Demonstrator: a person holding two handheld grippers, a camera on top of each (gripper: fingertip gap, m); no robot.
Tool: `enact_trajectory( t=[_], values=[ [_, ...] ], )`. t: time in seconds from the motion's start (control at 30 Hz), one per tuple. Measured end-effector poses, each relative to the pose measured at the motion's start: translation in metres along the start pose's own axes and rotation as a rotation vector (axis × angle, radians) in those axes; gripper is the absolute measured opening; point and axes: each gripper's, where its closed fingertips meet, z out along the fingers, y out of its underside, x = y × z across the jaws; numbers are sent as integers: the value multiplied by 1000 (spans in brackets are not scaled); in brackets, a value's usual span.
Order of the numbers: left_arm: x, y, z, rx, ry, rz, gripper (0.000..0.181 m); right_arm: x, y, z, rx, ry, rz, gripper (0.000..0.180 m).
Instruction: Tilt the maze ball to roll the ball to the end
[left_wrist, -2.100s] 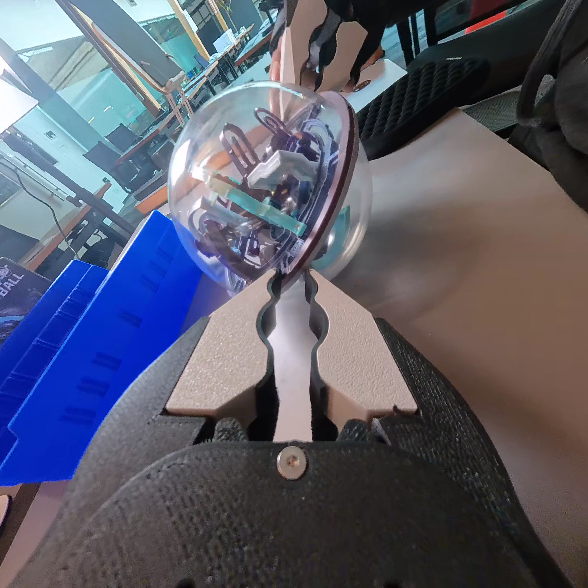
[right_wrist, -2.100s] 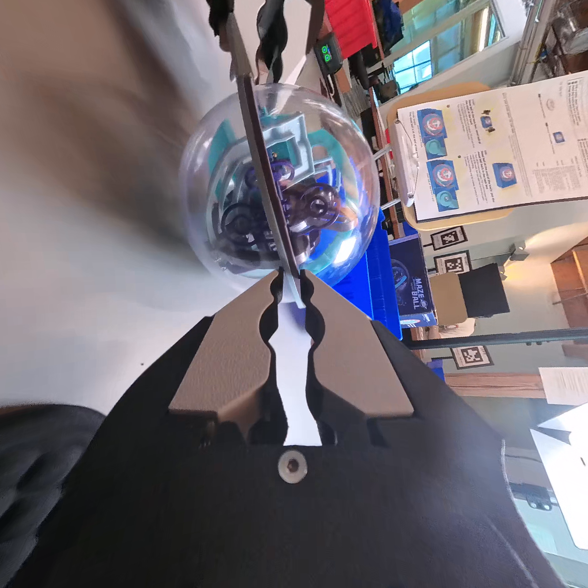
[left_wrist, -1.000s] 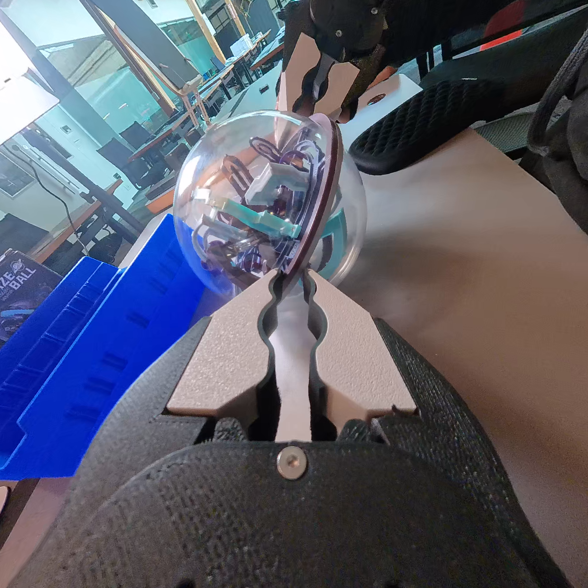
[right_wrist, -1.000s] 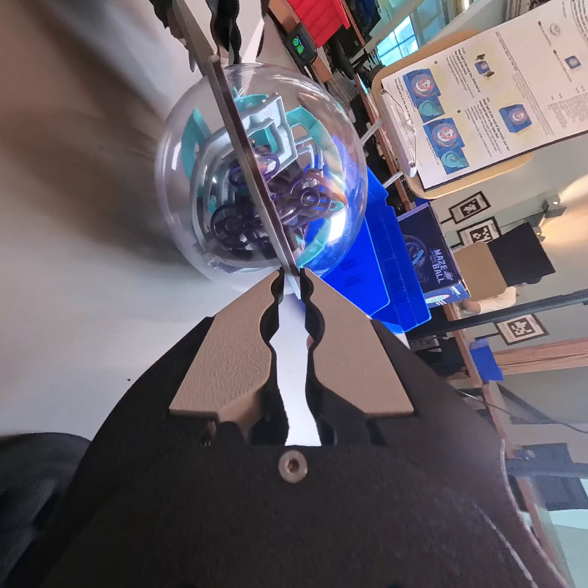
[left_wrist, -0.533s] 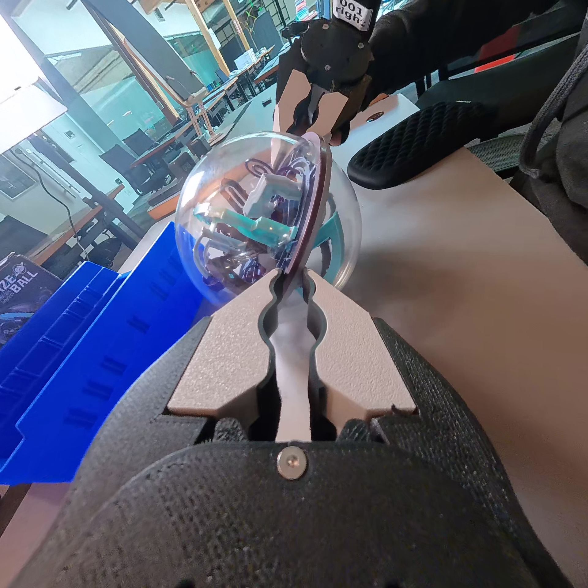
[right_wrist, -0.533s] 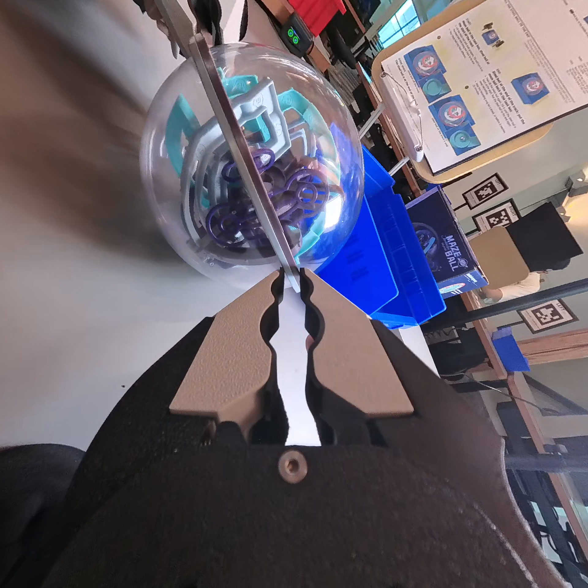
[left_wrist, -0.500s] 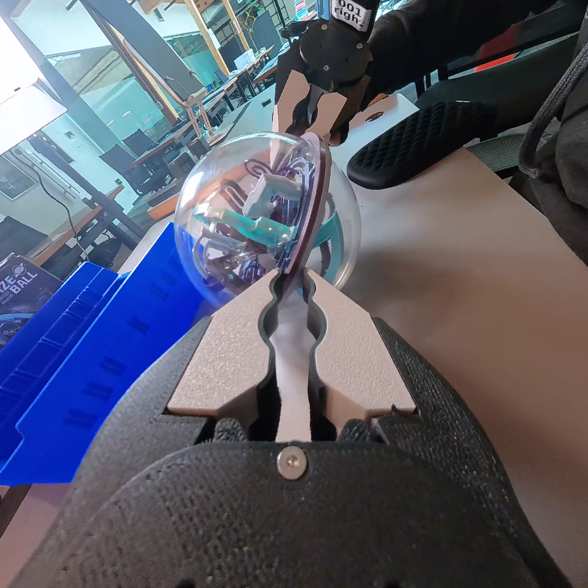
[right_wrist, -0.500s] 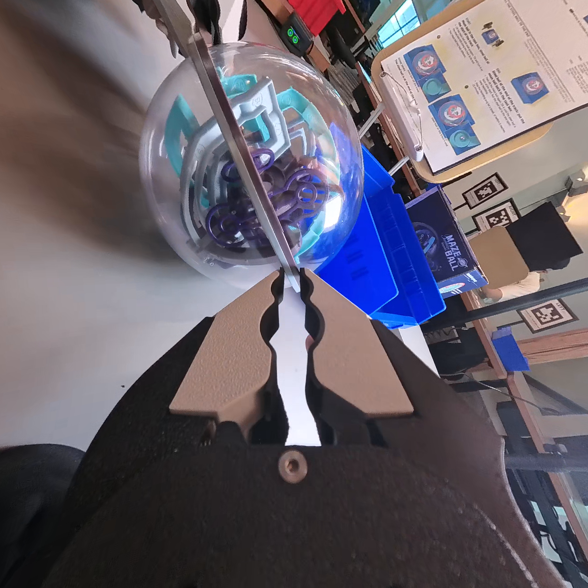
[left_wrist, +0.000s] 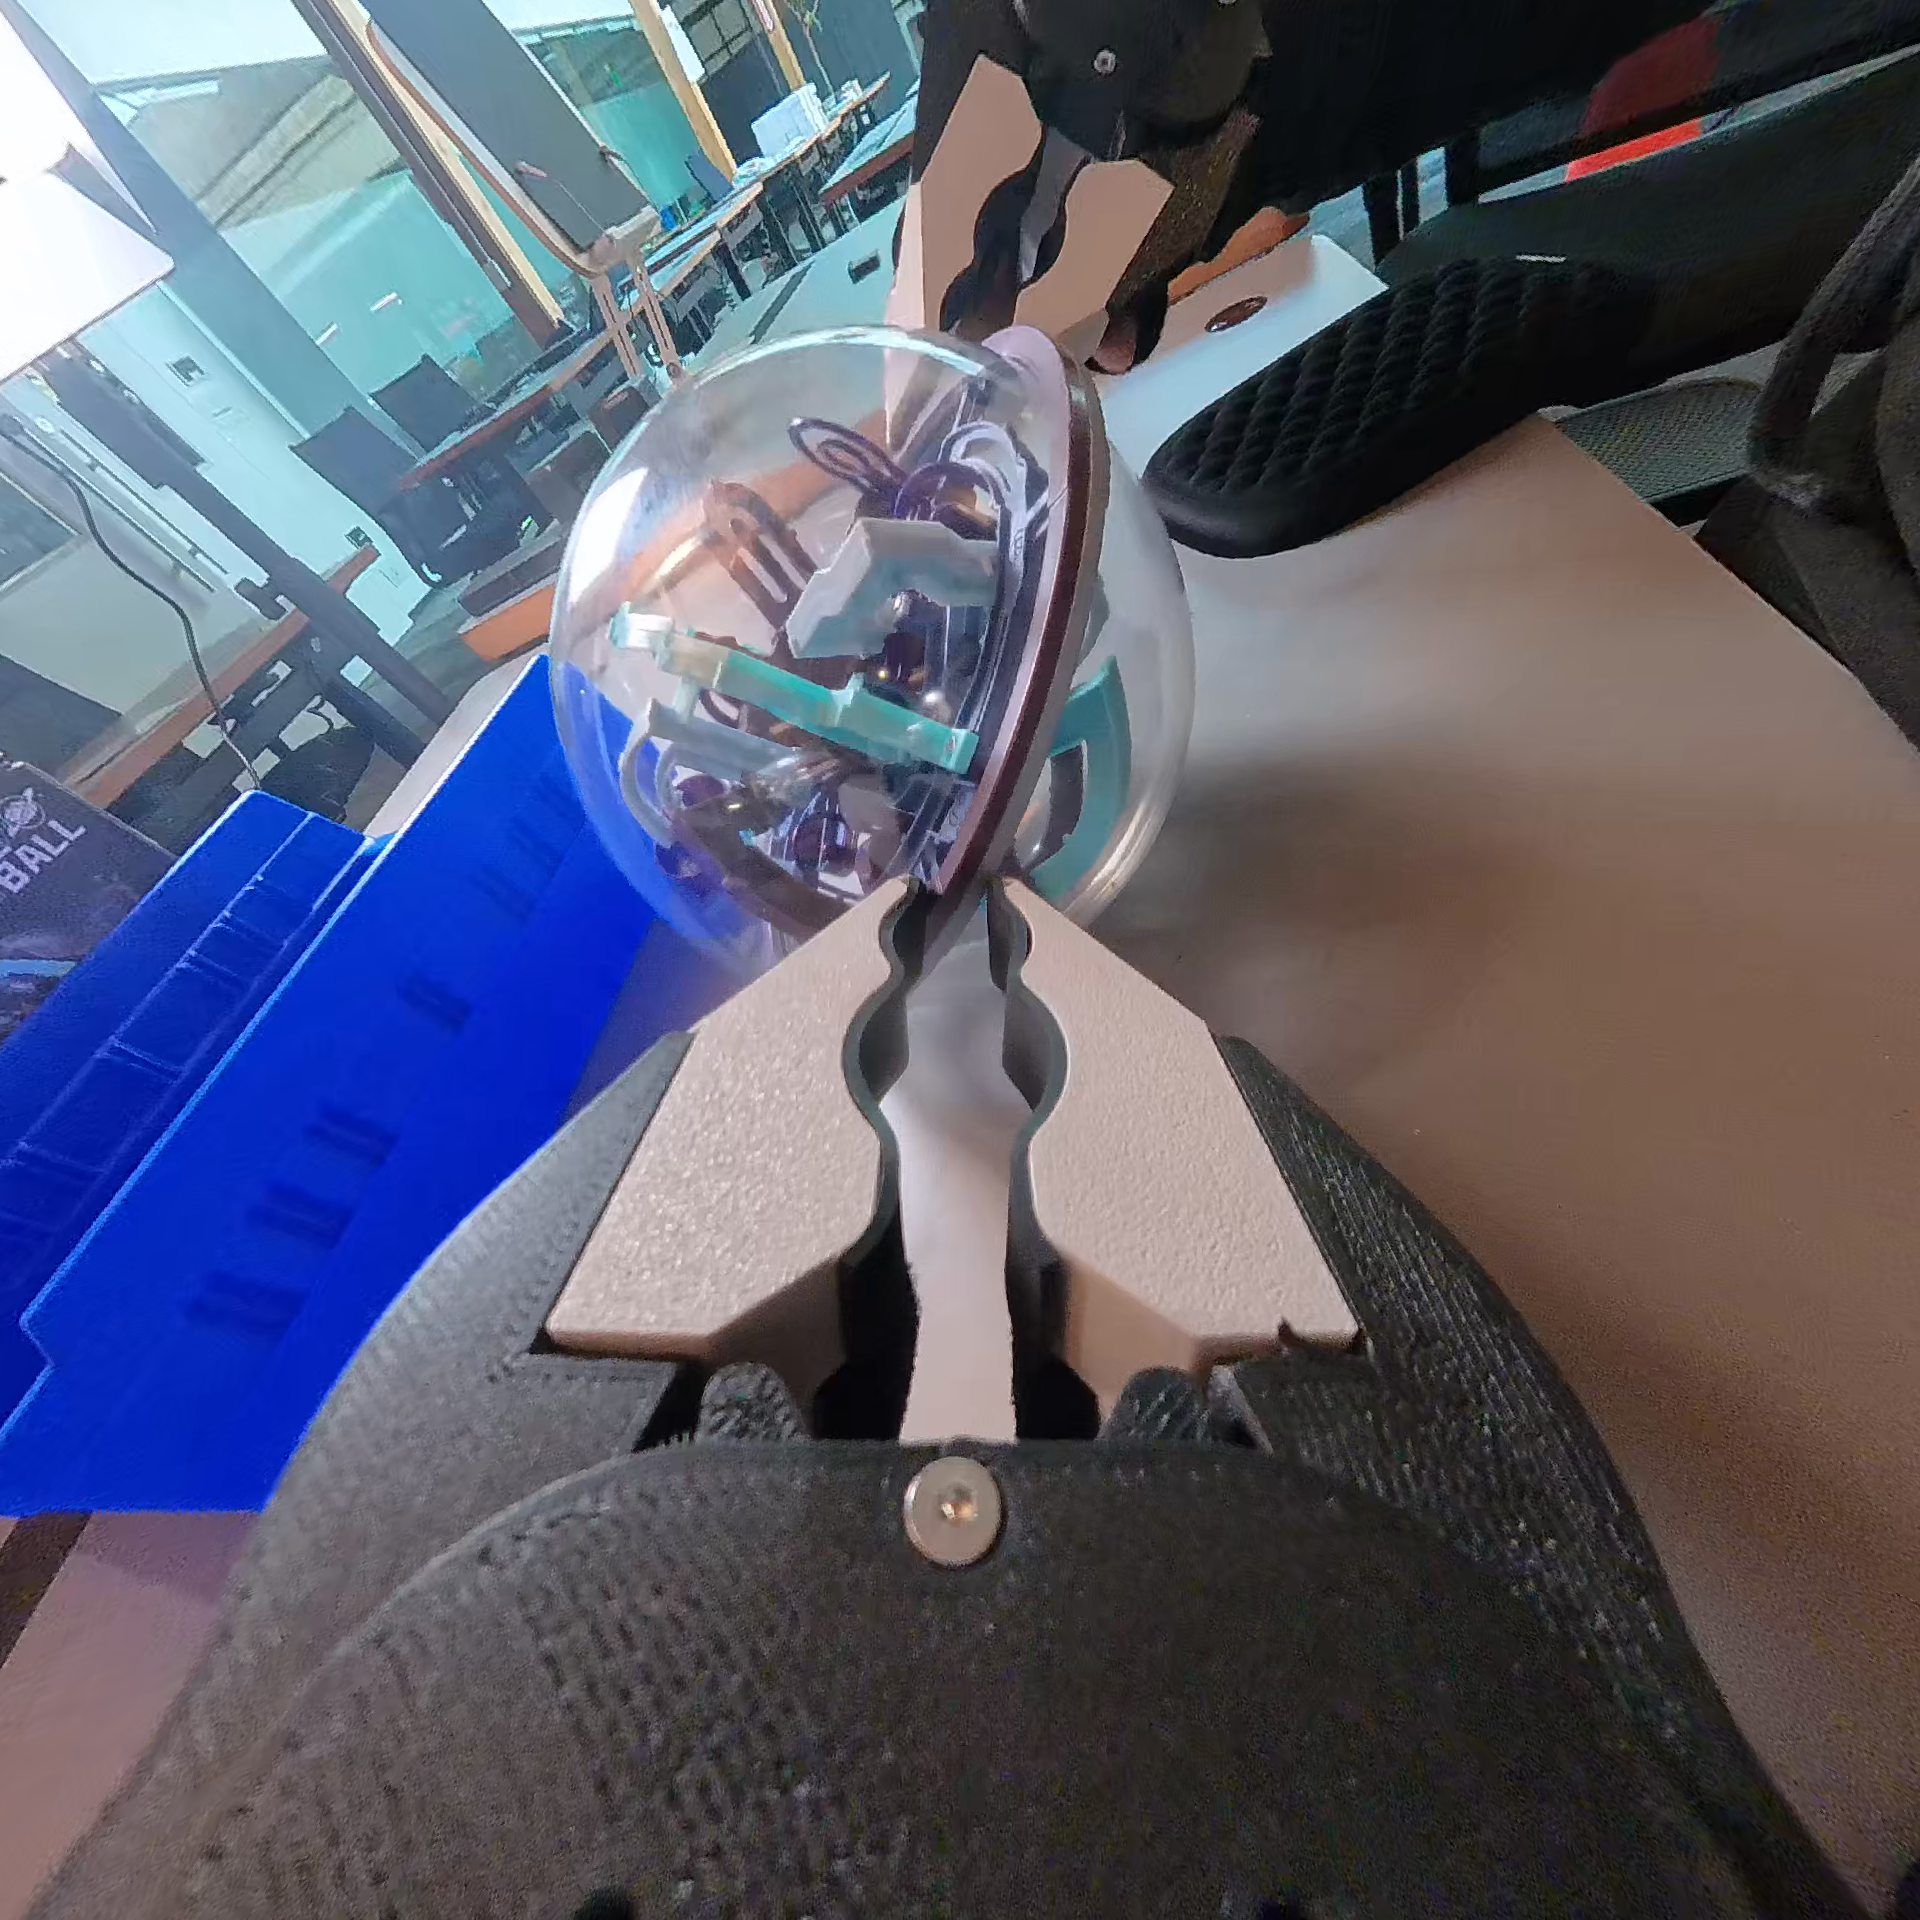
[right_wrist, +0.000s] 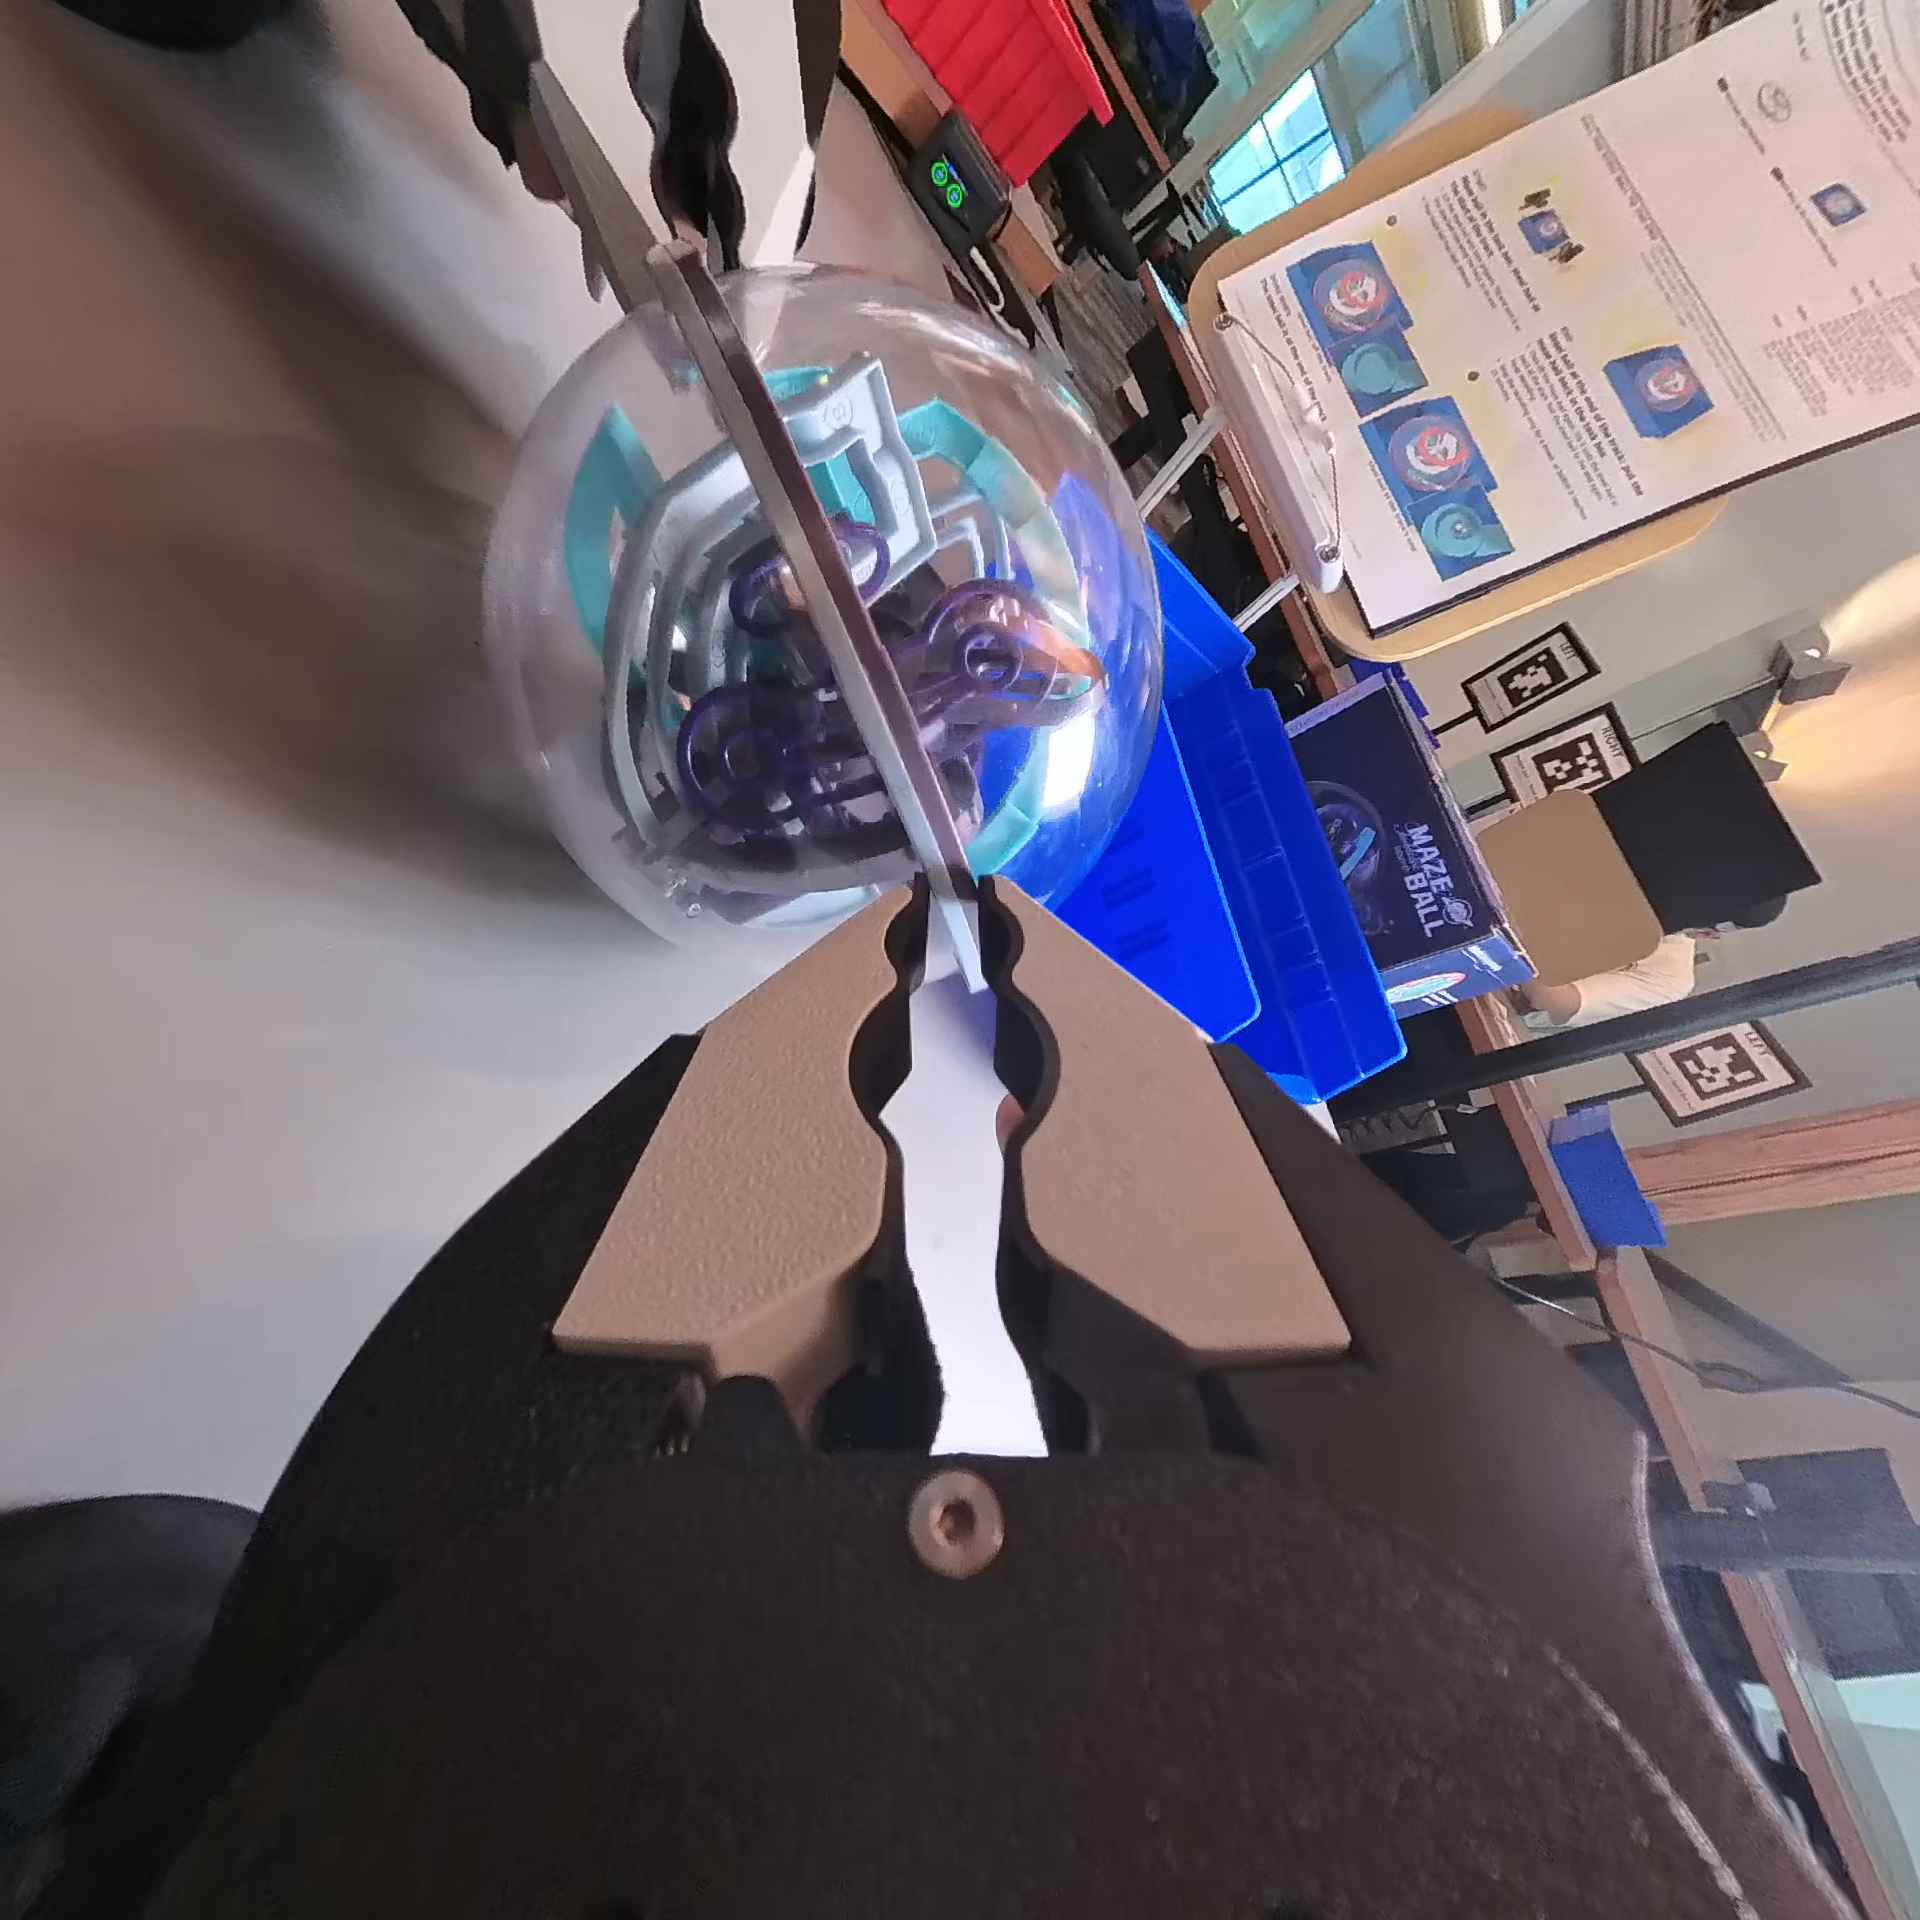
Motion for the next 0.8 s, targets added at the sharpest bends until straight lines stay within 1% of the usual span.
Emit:
enact_trajectory(
  t=[0.2,0.33,0.57,0.7,0.8],
  values=[
    [-11,11,-2,-4,-1,-123,10,9,-9,6,16,-28,84,7],
    [-23,16,-6,2,-37,-174,8,16,-14,15,24,-51,117,6],
    [-30,20,-8,-30,-84,-154,7,25,-16,23,8,-65,80,6],
    [-33,16,-10,-15,-98,-146,6,31,-19,23,10,-54,60,6],
    [-33,14,-12,-23,-115,-102,6,32,-24,21,29,-41,23,6]
  ],
)
